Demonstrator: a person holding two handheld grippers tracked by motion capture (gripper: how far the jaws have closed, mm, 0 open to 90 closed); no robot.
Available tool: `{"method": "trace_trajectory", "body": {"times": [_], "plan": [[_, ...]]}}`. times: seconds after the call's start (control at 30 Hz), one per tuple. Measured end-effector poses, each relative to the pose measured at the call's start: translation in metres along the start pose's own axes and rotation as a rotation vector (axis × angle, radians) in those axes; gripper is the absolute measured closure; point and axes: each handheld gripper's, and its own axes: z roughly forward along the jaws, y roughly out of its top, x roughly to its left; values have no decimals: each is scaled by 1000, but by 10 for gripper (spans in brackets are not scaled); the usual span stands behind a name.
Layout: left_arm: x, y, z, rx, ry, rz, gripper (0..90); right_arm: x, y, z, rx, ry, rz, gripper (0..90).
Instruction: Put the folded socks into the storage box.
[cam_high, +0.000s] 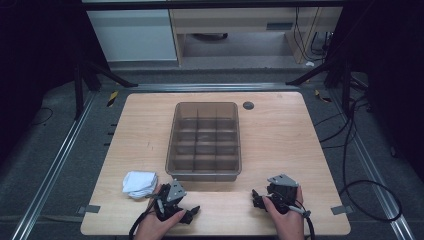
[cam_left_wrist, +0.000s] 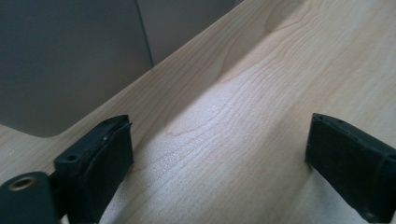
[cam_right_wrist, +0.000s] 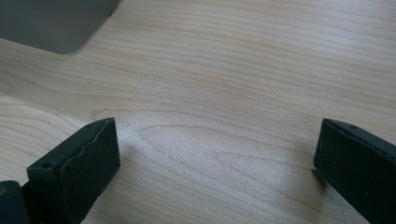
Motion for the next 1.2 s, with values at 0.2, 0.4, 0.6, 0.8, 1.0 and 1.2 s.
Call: {"method": "trace_trajectory", "body": {"times": [0.2,0.4,0.6,0.8,1.0,1.2], "plan": [[-3,16,-28,-21,21,89,72,0,0,0,0,1,-2,6],[11,23,-49,-22,16,98,72,0,0,0,1,0,-1,6],[41,23,-67,40,70,136,72,0,0,0,0,1,-2,7],[75,18,-86,111,100,152,76,0,0,0,1,0,-1,6],[105,16,-102,173,98,185,78,0,0,0,0,-1,-3,7],[123,19,-107,201,83,203,73,0,0,0,0,0,-2,6]]}}
